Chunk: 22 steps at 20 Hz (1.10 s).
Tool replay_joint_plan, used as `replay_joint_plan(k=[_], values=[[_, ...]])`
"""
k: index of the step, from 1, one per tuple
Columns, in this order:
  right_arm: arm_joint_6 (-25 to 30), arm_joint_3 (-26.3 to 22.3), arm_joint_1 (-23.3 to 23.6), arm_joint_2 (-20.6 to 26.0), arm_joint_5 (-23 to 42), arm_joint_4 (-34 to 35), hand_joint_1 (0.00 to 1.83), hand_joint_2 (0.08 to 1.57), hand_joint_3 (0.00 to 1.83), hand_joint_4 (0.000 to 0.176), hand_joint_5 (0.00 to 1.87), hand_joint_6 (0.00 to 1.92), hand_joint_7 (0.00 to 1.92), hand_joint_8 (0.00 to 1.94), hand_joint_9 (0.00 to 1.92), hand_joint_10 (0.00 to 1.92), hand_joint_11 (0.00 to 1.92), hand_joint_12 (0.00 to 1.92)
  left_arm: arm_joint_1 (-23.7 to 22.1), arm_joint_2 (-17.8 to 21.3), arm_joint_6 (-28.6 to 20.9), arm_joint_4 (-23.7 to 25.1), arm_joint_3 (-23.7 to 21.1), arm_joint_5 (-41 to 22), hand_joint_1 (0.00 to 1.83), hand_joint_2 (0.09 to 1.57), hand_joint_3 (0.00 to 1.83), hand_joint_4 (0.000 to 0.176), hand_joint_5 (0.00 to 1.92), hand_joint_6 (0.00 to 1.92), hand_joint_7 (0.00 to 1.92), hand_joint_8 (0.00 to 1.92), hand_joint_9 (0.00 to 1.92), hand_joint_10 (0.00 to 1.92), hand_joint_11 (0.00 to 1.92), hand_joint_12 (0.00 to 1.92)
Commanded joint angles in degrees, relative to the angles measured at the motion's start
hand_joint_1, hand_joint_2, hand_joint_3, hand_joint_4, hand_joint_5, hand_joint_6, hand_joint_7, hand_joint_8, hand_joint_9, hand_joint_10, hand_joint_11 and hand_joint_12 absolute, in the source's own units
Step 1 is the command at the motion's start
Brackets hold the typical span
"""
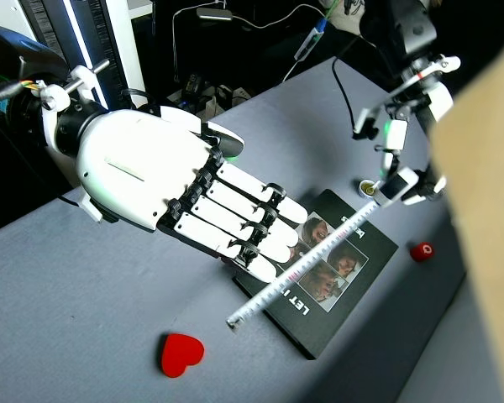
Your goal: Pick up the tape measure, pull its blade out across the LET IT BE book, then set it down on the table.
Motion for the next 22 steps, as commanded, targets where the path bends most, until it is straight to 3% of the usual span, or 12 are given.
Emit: replay_joint_plan(k=[1,4,10,15,19,22], values=[[0.36,-0.19,0.54,0.31,4.36,-4.18,0.04,1.05,0.01,0.0,0.0,0.0,0.06,0.0,0.03,0.0,0.0,0.31,-0.39,1.42,-0.4,1.47,-0.64,-3.08,1.38,1.1,0.0,0.0,0.97,0.76,1.04,0.94,0.91,1.29,0.87,1.13],[0.38,-0.18,0.71,0.33,4.59,-4.24,0.04,1.06,0.01,0.0,0.0,0.0,0.06,0.0,0.03,0.0,0.0,0.32,-0.01,5.86,2.92,-1.47,-5.28,-2.17,1.38,1.1,0.0,0.0,0.97,0.76,1.04,0.94,0.91,1.29,0.87,1.13],[0.38,-0.19,0.56,0.35,4.68,-4.27,0.03,1.07,0.01,0.0,0.0,0.0,0.06,0.0,0.03,0.0,0.0,0.32,5.81,12.86,2.37,-3.57,-14.57,-3.35,1.38,1.1,0.0,0.0,0.97,0.76,1.04,0.94,0.9,1.29,0.87,1.14],[0.38,-0.19,0.46,0.35,4.69,-4.43,0.03,1.07,0.01,0.0,0.0,0.0,0.06,0.0,0.03,0.0,0.0,0.31,7.66,13.15,1.9,-3.43,-16.12,-3.78,1.38,1.1,0.0,0.0,0.97,0.76,1.04,0.94,0.91,1.29,0.86,1.14],[0.38,-0.19,0.32,0.35,4.91,-4.56,0.03,1.08,0.01,0.0,0.0,0.0,0.06,0.0,0.03,0.0,0.0,0.3,10.4,11.68,-2.07,-2.55,-16.9,-6.94,1.38,1.1,0.0,0.0,0.96,0.78,1.04,0.94,0.9,1.29,0.86,1.14],[0.38,-0.19,0.32,0.35,4.91,-4.57,0.03,1.08,0.01,0.0,0.0,0.0,0.07,0.0,0.04,0.0,0.0,0.32,13.18,10.17,-6.97,1.41,-17.02,-7.51,1.38,1.1,0.0,0.0,1.01,0.71,1.04,0.94,0.9,1.28,0.86,1.14]])
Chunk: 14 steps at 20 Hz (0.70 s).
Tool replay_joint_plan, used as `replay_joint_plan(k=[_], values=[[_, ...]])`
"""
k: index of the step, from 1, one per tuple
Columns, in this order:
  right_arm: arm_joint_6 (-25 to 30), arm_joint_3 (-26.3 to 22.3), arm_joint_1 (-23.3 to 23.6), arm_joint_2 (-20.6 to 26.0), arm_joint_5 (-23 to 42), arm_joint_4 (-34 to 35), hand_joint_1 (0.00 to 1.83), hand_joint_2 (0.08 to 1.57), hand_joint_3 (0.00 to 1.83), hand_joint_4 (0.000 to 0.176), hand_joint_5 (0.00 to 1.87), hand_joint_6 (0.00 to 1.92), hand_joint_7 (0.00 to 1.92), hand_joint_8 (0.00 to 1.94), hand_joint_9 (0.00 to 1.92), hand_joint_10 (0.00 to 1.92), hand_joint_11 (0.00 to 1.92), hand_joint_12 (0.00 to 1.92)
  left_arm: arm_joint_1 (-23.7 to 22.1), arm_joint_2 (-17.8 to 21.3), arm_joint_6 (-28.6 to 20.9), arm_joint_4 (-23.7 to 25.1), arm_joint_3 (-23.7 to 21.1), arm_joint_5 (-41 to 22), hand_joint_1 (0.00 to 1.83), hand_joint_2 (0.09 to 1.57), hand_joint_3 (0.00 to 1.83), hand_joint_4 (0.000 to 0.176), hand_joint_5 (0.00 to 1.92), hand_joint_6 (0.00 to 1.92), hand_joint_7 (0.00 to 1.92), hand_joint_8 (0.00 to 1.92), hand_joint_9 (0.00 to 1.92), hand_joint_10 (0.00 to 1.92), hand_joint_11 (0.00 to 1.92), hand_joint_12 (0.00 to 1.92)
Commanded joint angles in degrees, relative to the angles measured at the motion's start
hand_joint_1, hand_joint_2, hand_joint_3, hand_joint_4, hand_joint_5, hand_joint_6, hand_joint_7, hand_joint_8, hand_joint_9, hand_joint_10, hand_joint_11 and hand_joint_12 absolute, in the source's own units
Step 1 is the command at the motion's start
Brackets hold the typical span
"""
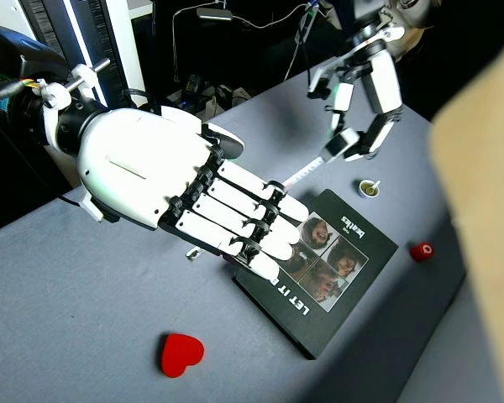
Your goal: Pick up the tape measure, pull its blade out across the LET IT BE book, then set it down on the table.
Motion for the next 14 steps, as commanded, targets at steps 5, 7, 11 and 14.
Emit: replay_joint_plan(k=[5,7,11,14], values=[[0.39,-0.19,0.32,0.28,4.65,-4.05,0.03,1.08,0.0,0.0,0.0,0.0,0.07,0.0,0.05,0.0,0.0,0.37,2.83,-3.31,-4.35,4.66,1.68,-5.43,1.38,1.1,0.0,0.0,1.01,0.71,1.04,0.94,0.9,1.29,0.86,1.14],[0.39,-0.19,0.32,0.27,4.63,-4.1,0.03,1.08,0.0,0.0,0.0,0.0,0.07,0.0,0.05,0.0,0.0,0.37,3.5,-4.32,-5.67,5.85,2.56,-6.22,1.38,1.1,0.0,0.0,1.01,0.71,1.04,0.94,0.9,1.29,0.86,1.14],[0.49,-0.19,0.32,0.25,4.61,-4.2,0.03,1.08,0.0,0.0,0.0,0.0,0.08,0.0,0.05,0.0,0.0,0.4,3.86,-6.6,-6.41,6.47,4.88,-8.54,1.38,1.1,0.0,0.0,0.99,0.73,1.04,0.95,0.89,1.3,0.87,1.15],[0.57,-0.19,0.29,0.24,4.56,-4.29,0.03,1.07,0.0,0.0,0.01,0.0,0.08,0.0,0.05,0.0,0.0,0.4,4.29,-7.35,-7.83,6.96,5.8,-10.41,1.38,1.1,0.0,0.0,1.0,0.73,1.03,0.95,0.9,1.3,0.87,1.15]])
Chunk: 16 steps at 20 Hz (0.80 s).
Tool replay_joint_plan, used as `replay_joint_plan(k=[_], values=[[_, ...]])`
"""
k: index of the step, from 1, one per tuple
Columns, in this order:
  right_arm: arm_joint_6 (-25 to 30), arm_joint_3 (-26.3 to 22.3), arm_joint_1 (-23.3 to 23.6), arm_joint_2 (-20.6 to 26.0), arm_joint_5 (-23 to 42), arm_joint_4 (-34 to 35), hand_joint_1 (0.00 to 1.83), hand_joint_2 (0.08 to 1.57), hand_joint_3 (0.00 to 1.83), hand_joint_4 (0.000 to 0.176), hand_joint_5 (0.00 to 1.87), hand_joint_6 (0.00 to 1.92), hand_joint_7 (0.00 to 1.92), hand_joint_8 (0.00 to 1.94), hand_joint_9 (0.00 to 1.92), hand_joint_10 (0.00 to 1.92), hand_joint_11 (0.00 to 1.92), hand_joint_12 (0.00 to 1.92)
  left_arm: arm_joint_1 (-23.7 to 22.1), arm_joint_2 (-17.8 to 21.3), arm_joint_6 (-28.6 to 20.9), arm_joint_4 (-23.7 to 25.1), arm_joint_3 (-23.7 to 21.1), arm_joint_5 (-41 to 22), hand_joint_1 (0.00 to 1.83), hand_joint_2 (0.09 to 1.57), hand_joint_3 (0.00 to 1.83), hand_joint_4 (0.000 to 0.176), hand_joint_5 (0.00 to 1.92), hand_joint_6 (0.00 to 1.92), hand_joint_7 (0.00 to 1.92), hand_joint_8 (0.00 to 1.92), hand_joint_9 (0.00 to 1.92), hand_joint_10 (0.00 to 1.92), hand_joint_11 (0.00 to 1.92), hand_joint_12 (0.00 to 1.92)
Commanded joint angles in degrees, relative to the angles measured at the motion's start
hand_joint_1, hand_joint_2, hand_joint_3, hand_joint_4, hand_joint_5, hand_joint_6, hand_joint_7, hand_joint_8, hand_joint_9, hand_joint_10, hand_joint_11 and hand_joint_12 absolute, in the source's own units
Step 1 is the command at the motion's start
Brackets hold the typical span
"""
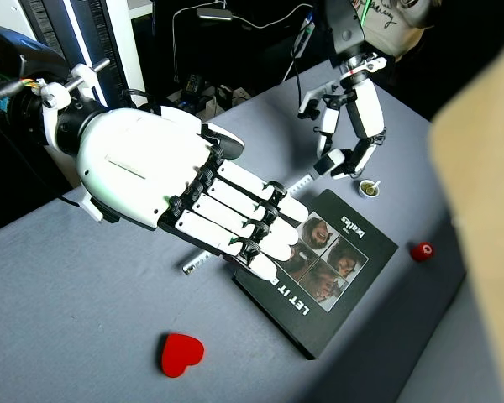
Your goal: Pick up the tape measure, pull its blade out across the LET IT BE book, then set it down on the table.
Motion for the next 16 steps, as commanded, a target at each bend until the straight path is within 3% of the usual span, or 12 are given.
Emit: replay_joint_plan(k=[1,16], values=[[0.47,-0.19,0.33,0.24,4.43,-4.22,0.04,1.07,0.0,0.0,0.0,0.0,0.09,0.0,0.05,0.0,0.0,0.37,-0.03,-0.29,-0.67,2.03,0.41,-5.19,1.38,1.1,0.0,0.0,1.0,0.72,1.03,0.95,0.89,1.3,0.86,1.15],[0.87,-0.18,0.29,0.2,4.08,-4.44,0.04,1.07,0.0,0.0,0.03,0.01,0.11,0.01,0.06,0.0,0.0,0.39,3.55,-2.12,-1.65,4.22,0.06,-8.21,1.38,1.1,0.0,0.0,0.99,0.75,1.05,0.92,0.9,1.29,0.84,1.15]])
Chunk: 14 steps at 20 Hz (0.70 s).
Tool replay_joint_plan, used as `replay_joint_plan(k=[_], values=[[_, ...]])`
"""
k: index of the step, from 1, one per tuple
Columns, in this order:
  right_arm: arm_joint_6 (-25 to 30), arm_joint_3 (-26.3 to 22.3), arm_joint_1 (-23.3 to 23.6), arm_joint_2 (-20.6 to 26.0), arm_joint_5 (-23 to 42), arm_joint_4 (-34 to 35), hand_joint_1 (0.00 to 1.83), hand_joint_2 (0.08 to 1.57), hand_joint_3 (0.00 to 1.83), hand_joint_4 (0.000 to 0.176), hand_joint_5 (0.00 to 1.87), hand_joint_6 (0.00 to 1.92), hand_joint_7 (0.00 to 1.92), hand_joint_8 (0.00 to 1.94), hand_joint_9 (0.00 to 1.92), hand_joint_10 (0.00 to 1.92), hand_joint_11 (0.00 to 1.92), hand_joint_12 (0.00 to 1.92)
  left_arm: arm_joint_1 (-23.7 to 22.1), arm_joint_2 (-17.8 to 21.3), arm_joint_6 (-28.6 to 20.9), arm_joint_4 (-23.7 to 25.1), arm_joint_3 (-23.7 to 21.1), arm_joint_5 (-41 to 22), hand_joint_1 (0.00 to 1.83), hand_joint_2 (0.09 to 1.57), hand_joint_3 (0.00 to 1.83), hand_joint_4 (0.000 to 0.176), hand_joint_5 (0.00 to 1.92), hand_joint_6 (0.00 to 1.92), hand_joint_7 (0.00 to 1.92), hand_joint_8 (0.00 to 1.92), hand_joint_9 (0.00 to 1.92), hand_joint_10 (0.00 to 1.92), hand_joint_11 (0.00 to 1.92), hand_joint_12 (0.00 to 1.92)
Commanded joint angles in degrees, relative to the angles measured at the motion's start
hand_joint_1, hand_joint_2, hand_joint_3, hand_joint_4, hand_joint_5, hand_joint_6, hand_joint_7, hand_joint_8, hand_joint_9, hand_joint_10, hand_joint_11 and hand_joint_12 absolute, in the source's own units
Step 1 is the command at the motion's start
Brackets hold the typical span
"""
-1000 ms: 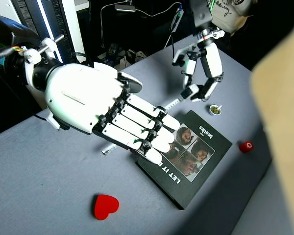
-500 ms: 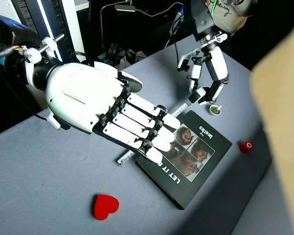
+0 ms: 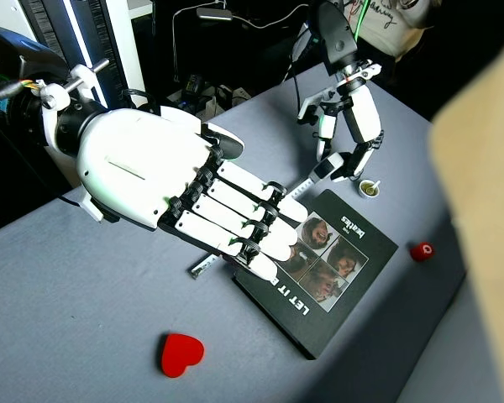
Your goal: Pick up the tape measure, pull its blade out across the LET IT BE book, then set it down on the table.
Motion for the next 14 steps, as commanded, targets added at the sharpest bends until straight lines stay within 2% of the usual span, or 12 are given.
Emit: replay_joint_plan(k=[1,4,5,7,8,9,10,11,12,13,14], values=[[0.43,-0.18,0.36,0.2,4.31,-4.24,0.04,1.07,0.0,0.0,0.04,0.01,0.12,0.01,0.06,0.0,0.0,0.41,-0.09,-0.09,-0.33,1.88,-0.14,-4.6,1.38,1.1,0.0,0.0,0.99,0.75,1.05,0.92,0.89,1.29,0.83,1.14],[0.44,-0.18,0.36,0.2,4.3,-4.25,0.05,1.07,0.0,0.0,0.03,0.0,0.12,0.0,0.06,0.0,0.0,0.42,0.41,-0.26,-0.33,1.86,-0.55,-4.76,1.38,1.11,0.0,0.0,0.91,0.86,1.05,0.93,0.86,1.32,0.81,1.16],[0.45,-0.18,0.36,0.2,4.29,-4.25,0.05,1.07,0.0,0.0,0.04,0.01,0.12,0.0,0.06,0.0,0.0,0.42,0.46,-0.28,-0.33,1.76,-0.66,-4.76,1.27,1.1,0.0,0.0,0.97,0.84,1.08,0.95,0.89,0.97,0.81,1.14],[0.46,-0.18,0.36,0.2,4.29,-4.25,0.07,1.06,0.0,0.0,0.04,0.0,0.12,0.0,0.06,0.0,0.0,0.42,0.46,-0.28,-0.33,1.77,-0.74,-4.76,1.23,1.11,0.0,0.0,0.97,0.91,1.03,1.01,0.95,0.68,0.82,1.06],[0.46,-0.18,0.35,0.2,4.31,-4.26,0.07,1.06,0.0,0.0,0.01,0.0,0.1,0.0,0.05,0.0,0.0,0.36,0.45,-0.26,-0.33,1.97,-0.73,-4.76,1.21,1.13,0.0,0.0,0.86,1.07,1.02,1.02,0.93,0.6,0.8,1.02],[0.46,-0.18,0.35,0.2,4.31,-4.26,0.07,1.06,0.0,0.0,0.0,0.0,0.09,0.0,0.05,0.0,0.0,0.34,0.45,-0.26,-0.33,2.11,-0.71,-4.76,1.08,1.17,0.0,0.0,0.86,1.15,0.97,0.51,0.92,0.47,0.76,0.98],[0.46,-0.18,0.35,0.2,4.31,-4.27,0.07,1.06,0.0,0.0,0.0,0.0,0.09,0.0,0.05,0.0,0.0,0.33,0.46,-0.25,-0.33,2.11,-0.73,-4.76,1.02,1.19,0.0,0.012,0.83,1.21,1.0,0.22,0.93,0.35,0.74,0.93],[0.46,-0.18,0.35,0.2,4.34,-4.27,0.07,1.06,0.0,0.0,0.0,0.0,0.09,0.0,0.04,0.0,0.0,0.33,0.46,-0.22,-0.33,2.18,-0.77,-4.76,0.98,1.2,0.0,0.059,0.8,1.25,1.03,0.09,0.93,0.24,0.7,0.89],[0.46,-0.18,0.35,0.2,4.35,-4.27,0.07,1.06,0.0,0.0,0.0,0.0,0.09,0.0,0.05,0.0,0.0,0.33,0.45,-0.22,-0.33,2.18,-0.77,-4.76,0.85,1.17,0.0,0.0,0.77,0.57,0.99,0.03,0.9,0.16,0.64,0.86],[0.47,-0.18,0.35,0.21,4.36,-4.27,0.07,1.06,0.0,0.0,0.0,0.0,0.09,0.0,0.05,0.0,0.0,0.33,0.43,-0.17,-0.33,2.18,-0.79,-4.75,0.77,1.14,0.0,0.0,0.83,0.23,0.98,0.01,0.89,0.09,0.61,0.8],[0.47,-0.17,0.35,0.21,4.36,-4.27,0.07,1.06,0.0,0.0,0.0,0.0,0.09,0.0,0.05,0.0,0.0,0.35,0.39,-0.1,-0.33,2.18,-0.84,-4.75,0.69,1.14,0.0,0.0,0.87,0.09,0.96,0.0,0.89,0.05,0.6,0.75]])
